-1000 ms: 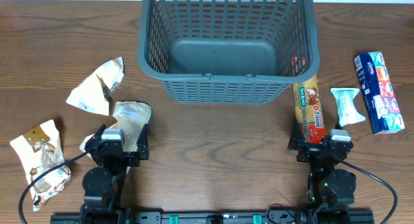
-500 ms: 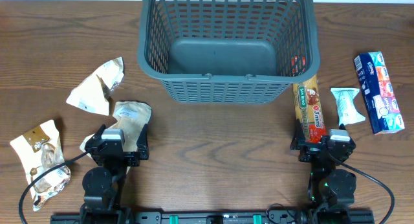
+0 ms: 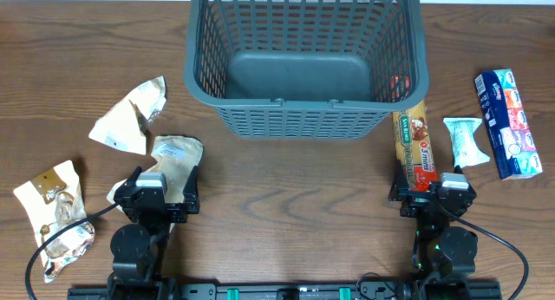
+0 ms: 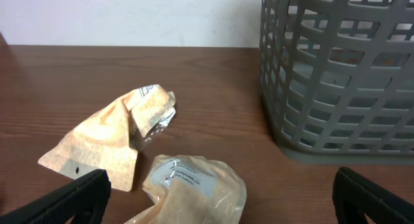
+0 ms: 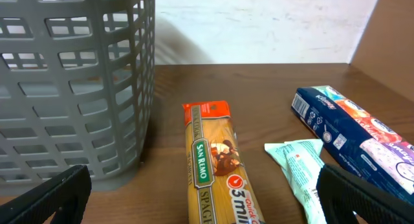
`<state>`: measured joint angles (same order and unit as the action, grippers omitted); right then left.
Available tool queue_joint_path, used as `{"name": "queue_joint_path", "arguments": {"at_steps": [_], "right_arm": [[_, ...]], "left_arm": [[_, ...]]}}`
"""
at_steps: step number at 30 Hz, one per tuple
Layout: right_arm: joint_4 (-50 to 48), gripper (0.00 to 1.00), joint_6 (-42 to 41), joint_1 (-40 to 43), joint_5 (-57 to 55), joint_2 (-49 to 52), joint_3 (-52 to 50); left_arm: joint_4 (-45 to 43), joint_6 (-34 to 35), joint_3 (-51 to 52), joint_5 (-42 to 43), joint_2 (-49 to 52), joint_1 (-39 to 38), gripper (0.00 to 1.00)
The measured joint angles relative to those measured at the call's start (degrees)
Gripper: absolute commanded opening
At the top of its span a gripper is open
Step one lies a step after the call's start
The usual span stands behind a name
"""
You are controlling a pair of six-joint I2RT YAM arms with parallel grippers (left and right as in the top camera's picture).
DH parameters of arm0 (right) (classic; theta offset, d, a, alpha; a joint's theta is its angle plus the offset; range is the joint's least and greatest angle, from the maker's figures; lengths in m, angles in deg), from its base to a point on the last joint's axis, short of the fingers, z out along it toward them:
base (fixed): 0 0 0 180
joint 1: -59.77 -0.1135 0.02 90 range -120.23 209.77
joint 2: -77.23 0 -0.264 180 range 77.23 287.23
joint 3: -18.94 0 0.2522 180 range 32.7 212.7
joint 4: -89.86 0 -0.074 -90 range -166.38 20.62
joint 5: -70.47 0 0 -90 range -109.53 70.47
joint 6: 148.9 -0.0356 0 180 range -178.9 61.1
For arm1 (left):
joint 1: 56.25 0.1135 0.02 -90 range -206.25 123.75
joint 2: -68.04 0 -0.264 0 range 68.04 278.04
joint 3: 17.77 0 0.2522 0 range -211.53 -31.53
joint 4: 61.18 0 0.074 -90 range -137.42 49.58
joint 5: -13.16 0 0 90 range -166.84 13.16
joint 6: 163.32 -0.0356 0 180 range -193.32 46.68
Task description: Pack container
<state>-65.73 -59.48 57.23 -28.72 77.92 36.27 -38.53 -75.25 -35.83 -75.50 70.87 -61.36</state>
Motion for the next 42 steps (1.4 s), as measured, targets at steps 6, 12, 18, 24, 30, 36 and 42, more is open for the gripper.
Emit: {"name": "queue_joint_path", "arguments": {"at_steps": [6,12,18,24,30,36,42], "right_arm": [[0.0,0.99,0.0,0.0,0.5,0.0,0.0],[4.5,0.99,-2.1,0.0,5.2,0.0,2.0],[23.0,0.99,-5.2,0.0,7.4,1.1,18.6],[44.5,0.99,-7.2,0.0,8.5,7.4,40.9],[62.3,0.99,-8.2,0.0,10.8,16.7,59.3],[80.9,0.99,-7.9,0.0,12.7,30.9,73.3],[85.8,0.99,-5.1,-0.1,13.1,45.3,81.7]], "left_arm": [[0.1,0.0,0.0,-1.4,0.0,0.0,0.99],[5.8,2.3,-1.9,-3.1,0.0,0.0,0.99],[16.7,3.9,-7.6,-4.6,0.8,0.0,0.98],[19.9,7.6,-11.7,-4.8,2.6,0.0,0.99],[27.4,13.9,-21.1,-4.9,7.7,0.0,0.99],[35.0,16.1,-33.8,-5.0,17.0,0.0,0.99],[37.2,16.8,-38.5,-5.0,24.7,0.0,0.99]]}}
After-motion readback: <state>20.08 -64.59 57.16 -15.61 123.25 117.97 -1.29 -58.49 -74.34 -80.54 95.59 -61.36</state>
